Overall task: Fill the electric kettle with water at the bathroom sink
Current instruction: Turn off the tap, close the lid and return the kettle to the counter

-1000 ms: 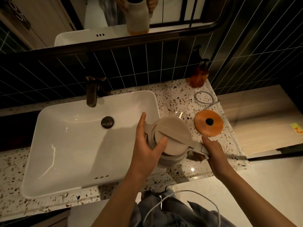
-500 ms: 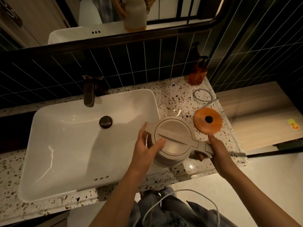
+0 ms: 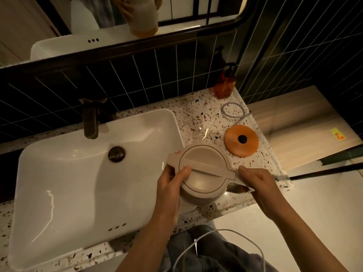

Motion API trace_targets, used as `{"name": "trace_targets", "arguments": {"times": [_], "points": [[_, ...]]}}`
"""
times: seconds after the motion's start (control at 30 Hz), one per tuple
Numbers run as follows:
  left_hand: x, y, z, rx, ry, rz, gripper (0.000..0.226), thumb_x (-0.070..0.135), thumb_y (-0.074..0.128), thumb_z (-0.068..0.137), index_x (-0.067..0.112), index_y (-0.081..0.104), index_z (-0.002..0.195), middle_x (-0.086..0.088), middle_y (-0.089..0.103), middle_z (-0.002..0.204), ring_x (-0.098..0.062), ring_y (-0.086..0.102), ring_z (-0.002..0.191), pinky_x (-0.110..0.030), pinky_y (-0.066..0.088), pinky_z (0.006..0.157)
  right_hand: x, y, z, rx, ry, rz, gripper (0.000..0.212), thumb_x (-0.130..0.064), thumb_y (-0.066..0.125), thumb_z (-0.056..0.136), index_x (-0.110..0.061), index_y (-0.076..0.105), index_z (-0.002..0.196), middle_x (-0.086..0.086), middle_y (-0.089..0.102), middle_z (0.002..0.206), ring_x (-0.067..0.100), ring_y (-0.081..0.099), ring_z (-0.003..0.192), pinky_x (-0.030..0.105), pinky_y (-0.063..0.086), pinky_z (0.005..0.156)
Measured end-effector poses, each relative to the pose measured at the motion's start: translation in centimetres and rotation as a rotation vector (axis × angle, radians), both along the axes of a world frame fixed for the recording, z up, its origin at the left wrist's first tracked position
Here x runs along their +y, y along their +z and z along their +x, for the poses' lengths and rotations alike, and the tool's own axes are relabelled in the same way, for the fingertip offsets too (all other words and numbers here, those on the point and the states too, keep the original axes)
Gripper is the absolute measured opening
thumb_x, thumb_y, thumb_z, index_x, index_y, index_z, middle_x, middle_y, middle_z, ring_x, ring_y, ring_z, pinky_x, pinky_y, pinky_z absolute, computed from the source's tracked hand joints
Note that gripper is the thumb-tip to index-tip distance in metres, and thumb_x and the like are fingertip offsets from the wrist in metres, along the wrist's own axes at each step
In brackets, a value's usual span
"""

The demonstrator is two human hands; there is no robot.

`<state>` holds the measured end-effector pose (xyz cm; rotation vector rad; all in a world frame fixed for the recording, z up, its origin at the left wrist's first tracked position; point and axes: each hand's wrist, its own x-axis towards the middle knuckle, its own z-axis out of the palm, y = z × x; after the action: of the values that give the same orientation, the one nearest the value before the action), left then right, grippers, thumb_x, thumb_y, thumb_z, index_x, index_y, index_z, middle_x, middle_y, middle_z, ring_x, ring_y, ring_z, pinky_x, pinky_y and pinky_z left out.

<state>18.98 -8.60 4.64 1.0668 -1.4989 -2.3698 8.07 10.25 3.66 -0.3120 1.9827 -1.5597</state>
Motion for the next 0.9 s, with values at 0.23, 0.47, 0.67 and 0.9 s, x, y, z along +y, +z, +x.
{"name": "trace_targets", "arguments": {"times": [0.23,0.47,0.67,0.9], "points": [[2.6,1.3,-5.8,0.051,-0.037,-0.011,0.042,0.028,0.07,0.076,0.029,0.065,0.118,0.006,0.071,0.117,-0.014,0.063,0.112,-0.032,0.047,0.096,3.0,1.4,-5.3,-0.02,-0.133,-0.103,0.1,-0.075,0.07,0.055,0.021,0.046,0.064,0.042,0.045,0.064,0.041,0.047,0.06,0.04,0.038,0.064],[6.5,-0.7,-14.6,0.018,-0.023,-0.056,0.048,0.046,0.075,0.072,0.031,0.064,0.116,0.009,0.07,0.118,-0.01,0.063,0.113,-0.038,0.047,0.102,6.4,0.7,-13.4,-0.03,-0.097,-0.234,0.08,-0.058,0.07,0.072,0.017,0.046,0.058,0.034,0.043,0.057,0.033,0.043,0.058,0.04,0.037,0.065],[8.2,-3.9,-20.5,-0.028,-0.046,0.034,0.038,0.036,0.075,0.076,0.032,0.064,0.111,0.006,0.069,0.12,-0.015,0.062,0.114,-0.037,0.047,0.101,7.9,-2.1,-19.1,-0.065,-0.202,-0.223,0.04,-0.044,0.069,0.075,-0.008,0.069,0.057,0.016,0.056,0.054,0.024,0.049,0.054,0.027,0.038,0.057],[9.6,-6.2,-23.8,-0.07,-0.059,0.102,0.031,0.025,0.062,0.09,0.027,0.059,0.121,0.01,0.067,0.117,-0.009,0.061,0.111,-0.029,0.048,0.094,8.2,-6.3,-21.9,-0.114,-0.347,-0.203,0.028,-0.029,0.068,0.076,-0.018,0.07,0.05,-0.004,0.062,0.048,0.01,0.055,0.049,0.027,0.041,0.058]]}}
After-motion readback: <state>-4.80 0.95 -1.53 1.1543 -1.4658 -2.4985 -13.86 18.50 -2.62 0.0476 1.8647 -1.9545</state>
